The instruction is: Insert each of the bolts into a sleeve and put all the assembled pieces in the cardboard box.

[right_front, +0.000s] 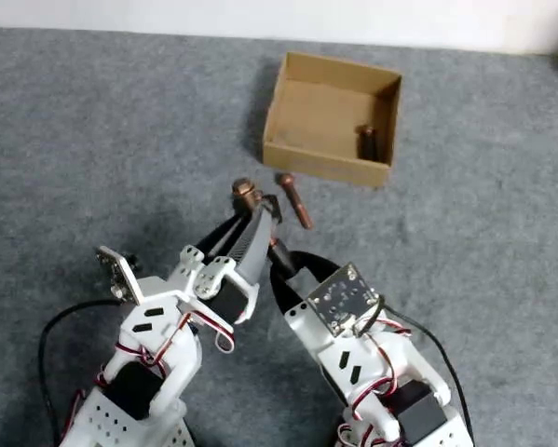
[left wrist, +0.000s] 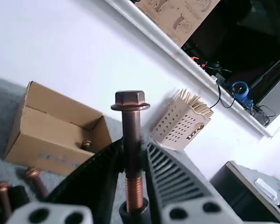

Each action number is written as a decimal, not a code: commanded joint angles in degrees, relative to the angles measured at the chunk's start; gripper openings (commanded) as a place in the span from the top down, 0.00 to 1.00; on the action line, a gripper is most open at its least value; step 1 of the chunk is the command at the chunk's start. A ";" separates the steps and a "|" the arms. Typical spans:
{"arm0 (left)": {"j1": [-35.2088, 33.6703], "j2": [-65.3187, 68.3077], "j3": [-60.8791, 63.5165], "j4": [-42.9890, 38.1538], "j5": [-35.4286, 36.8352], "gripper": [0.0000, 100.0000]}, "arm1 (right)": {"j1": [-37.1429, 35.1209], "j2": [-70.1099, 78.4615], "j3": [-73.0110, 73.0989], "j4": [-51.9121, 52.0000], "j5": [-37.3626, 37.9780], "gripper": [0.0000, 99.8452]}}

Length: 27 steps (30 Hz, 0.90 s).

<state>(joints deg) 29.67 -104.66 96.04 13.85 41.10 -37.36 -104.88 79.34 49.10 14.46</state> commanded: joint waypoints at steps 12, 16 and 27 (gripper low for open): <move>2.59 -0.22 1.01 6.07 -0.09 0.99 | 3.82 -0.57 -1.36 -2.24 -0.70 0.99; 3.03 -0.22 0.04 5.98 0.09 0.99 | 3.91 -0.57 -1.19 -5.49 -0.70 0.99; 6.81 -0.22 -1.10 6.33 0.09 0.99 | -0.40 -0.57 -1.54 -5.49 -0.70 0.99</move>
<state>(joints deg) 35.03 -104.75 95.43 19.03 41.01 -35.78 -104.79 79.87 45.58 14.46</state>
